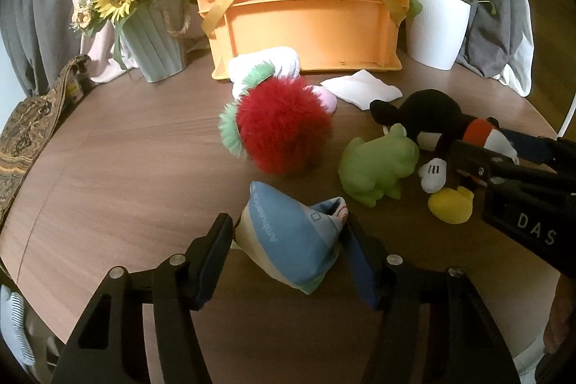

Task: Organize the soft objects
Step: 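Grasp the blue beanbag with the left tool while the right tool grasps the black plush doll, then lift the beanbag with the left tool while the right tool carries the doll over the orange crate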

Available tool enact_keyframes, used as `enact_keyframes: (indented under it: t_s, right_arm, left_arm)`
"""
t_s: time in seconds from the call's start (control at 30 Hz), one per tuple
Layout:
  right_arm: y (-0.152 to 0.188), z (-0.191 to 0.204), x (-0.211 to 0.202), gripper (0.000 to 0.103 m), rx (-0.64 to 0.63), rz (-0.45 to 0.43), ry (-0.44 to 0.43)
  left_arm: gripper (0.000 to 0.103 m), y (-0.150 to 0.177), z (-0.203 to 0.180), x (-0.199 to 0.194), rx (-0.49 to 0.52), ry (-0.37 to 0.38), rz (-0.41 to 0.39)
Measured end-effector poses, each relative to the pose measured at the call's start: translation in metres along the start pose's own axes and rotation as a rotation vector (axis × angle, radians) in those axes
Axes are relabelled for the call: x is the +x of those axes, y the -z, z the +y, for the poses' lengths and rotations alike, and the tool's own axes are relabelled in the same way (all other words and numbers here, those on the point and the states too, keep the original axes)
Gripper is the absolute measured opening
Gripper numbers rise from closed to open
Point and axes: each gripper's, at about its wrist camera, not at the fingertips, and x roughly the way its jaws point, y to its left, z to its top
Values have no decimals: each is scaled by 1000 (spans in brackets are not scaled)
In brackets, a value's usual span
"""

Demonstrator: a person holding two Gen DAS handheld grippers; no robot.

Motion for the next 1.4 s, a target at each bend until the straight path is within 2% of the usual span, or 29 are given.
enact_keyframes:
  t_s: [0.13,0.33,0.77,1.4]
  right_arm:
    - [1,0,3,47,7,14,-3]
    - [1,3,0,43,0,4,-2]
    - [-7,-1,-21,41,43,-16,-31]
    - [-55,-10,-77,41,85,-178,4]
  left_arm:
    - [53,-2,1,2,-6,12,2]
    - [50,-7,6,0,-28,40,11]
    - [50,-36,8,-35,-64,88,-63]
    - [50,-99,14,-83,-48,137,-218]
